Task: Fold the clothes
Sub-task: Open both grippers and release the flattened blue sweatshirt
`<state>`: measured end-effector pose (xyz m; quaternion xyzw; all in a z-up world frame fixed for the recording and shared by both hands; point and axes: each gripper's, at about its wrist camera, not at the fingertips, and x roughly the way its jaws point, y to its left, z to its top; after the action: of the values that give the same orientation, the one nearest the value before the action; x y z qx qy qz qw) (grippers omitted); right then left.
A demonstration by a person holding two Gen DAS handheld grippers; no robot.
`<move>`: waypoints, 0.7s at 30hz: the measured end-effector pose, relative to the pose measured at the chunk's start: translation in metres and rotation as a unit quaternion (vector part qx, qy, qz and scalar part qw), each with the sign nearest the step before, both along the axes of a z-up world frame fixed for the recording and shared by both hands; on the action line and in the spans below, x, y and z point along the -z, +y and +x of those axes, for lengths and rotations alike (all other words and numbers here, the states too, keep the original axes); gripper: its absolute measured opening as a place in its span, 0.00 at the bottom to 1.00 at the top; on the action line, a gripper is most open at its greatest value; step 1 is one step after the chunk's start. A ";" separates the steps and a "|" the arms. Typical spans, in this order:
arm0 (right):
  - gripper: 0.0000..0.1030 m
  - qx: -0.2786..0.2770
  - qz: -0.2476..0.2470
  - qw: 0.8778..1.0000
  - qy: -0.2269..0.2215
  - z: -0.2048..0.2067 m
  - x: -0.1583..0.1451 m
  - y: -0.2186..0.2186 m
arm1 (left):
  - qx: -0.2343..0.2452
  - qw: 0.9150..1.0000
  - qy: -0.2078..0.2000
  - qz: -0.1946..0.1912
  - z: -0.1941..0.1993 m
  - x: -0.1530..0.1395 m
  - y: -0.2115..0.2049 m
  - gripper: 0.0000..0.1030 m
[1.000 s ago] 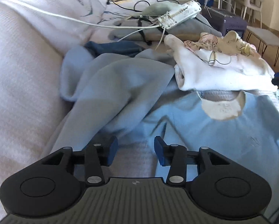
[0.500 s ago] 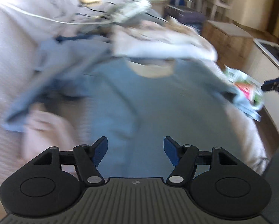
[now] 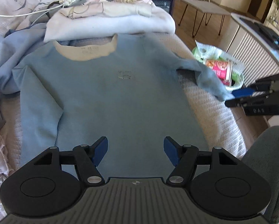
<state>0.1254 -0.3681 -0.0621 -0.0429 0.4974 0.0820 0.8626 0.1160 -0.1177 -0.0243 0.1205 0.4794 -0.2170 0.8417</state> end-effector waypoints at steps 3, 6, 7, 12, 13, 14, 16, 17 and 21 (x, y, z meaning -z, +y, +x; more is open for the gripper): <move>0.11 -0.003 -0.007 1.000 -0.003 0.003 0.006 -0.003 | -0.008 1.000 0.011 0.002 0.002 0.005 0.003 0.62; 0.05 -0.002 -0.030 0.999 -0.031 -0.001 -0.002 -0.009 | -0.012 1.000 0.018 0.004 0.003 0.010 0.006 0.62; 0.05 0.006 -0.040 0.998 -0.039 -0.002 -0.007 -0.012 | -0.011 1.000 0.018 0.005 0.004 0.011 0.008 0.62; 0.05 0.025 -0.067 0.993 -0.095 0.000 -0.059 -0.032 | -0.018 1.000 0.015 -0.005 0.003 0.008 0.016 0.62; 0.05 0.022 -0.071 0.991 -0.109 0.003 -0.074 -0.032 | -0.020 1.000 0.011 -0.007 0.003 0.005 0.018 0.62; 0.05 0.012 -0.082 0.988 -0.128 0.006 -0.090 -0.028 | -0.023 1.000 0.006 -0.008 0.003 0.003 0.019 0.62; 0.05 -0.029 -0.111 0.980 -0.165 0.011 -0.119 -0.012 | -0.029 1.000 0.000 -0.011 0.004 -0.001 0.023 0.63; 0.05 -0.053 -0.115 0.975 -0.183 0.014 -0.134 0.000 | -0.033 0.999 -0.004 -0.011 0.003 -0.002 0.025 0.63; 0.06 -0.146 -0.078 0.963 -0.212 0.025 -0.167 0.061 | -0.048 0.999 -0.014 -0.010 -0.002 -0.006 0.033 0.64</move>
<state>0.1507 -0.3076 0.1051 -0.1980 0.2964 0.1570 0.9210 0.1135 -0.0846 -0.0181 0.0917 0.4705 -0.1791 0.8591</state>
